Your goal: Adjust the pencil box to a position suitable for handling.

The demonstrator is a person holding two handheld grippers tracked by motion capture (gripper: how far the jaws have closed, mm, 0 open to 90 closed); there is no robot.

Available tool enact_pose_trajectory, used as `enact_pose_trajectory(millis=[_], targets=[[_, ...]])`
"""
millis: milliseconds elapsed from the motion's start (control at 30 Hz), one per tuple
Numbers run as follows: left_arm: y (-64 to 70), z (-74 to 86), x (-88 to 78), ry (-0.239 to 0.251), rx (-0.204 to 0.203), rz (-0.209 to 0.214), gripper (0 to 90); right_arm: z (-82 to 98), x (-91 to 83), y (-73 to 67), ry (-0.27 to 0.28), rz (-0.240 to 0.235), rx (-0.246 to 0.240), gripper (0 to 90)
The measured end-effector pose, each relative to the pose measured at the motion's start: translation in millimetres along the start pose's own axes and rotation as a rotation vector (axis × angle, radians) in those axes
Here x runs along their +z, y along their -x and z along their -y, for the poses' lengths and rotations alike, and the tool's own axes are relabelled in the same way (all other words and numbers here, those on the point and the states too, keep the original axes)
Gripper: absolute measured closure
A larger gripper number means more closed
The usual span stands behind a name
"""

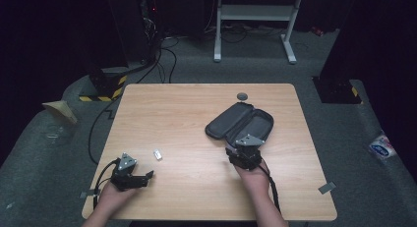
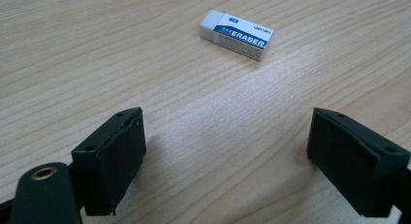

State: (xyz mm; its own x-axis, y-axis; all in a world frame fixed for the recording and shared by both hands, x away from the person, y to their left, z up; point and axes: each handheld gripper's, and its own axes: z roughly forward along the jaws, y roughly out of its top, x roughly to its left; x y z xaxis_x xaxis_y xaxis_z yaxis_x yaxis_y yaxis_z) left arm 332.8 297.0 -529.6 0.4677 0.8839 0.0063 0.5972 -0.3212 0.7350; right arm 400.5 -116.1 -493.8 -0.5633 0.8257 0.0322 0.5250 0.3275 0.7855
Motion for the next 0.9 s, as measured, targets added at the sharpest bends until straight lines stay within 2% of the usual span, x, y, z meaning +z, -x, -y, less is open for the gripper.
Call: enact_pose_trajectory(millis=[200,333,367,400,433,467,533,600,667,733,867,900], targets=[[0.5,0.7,-1.0,0.0,0.001,-0.003,14.7,4.6,2.0,-29.8,0.033,-0.047,-0.014,51.1],[1.1,1.1,-1.5,-0.001,-0.001,-0.002,15.0,2.3,6.1,-50.0,0.039,-0.089,-0.046,49.4],[1.1,1.1,-1.5,-0.001,-0.001,-0.002,15.0,2.3,6.1,-50.0,0.039,-0.089,-0.046,49.4],[0.9,0.9,-1.4,-0.001,0.002,-0.001,15.0,-1.4,5.9,-57.5,0.044,-0.121,-0.052,48.9],[0.9,0.9,-1.4,-0.001,0.002,-0.001,15.0,-1.4,5.9,-57.5,0.044,-0.121,-0.052,48.9],[1.0,0.9,-1.4,0.0,0.002,-0.001,15.1,-6.8,1.6,-62.0,0.069,-0.134,-0.073,48.2],[1.3,1.1,-1.6,0.002,0.003,-0.001,15.5,-13.1,-6.3,-60.9,0.09,-0.124,-0.092,47.8],[1.7,1.4,-2.0,0.005,0.005,-0.002,17.5,-17.8,-15.9,-52.0,0.106,-0.089,-0.086,48.1],[4.6,2.8,-3.9,0.015,0.009,0.006,20.8,-20.3,-23.9,-35.6,0.109,-0.032,-0.078,48.9],[5.9,3.5,-4.9,0.022,0.019,0.016,24.9,-20.9,-29.4,-11.7,0.1,0.032,-0.043,49.6],[6.4,3.6,-5.8,0.027,0.037,0.029,30.4,-18.1,-37.5,46.7,0.061,0.16,0.031,52.8],[6.4,3.6,-5.8,0.027,0.037,0.029,31.4,-18.1,-37.5,46.7,0.061,0.16,0.031,52.8]])
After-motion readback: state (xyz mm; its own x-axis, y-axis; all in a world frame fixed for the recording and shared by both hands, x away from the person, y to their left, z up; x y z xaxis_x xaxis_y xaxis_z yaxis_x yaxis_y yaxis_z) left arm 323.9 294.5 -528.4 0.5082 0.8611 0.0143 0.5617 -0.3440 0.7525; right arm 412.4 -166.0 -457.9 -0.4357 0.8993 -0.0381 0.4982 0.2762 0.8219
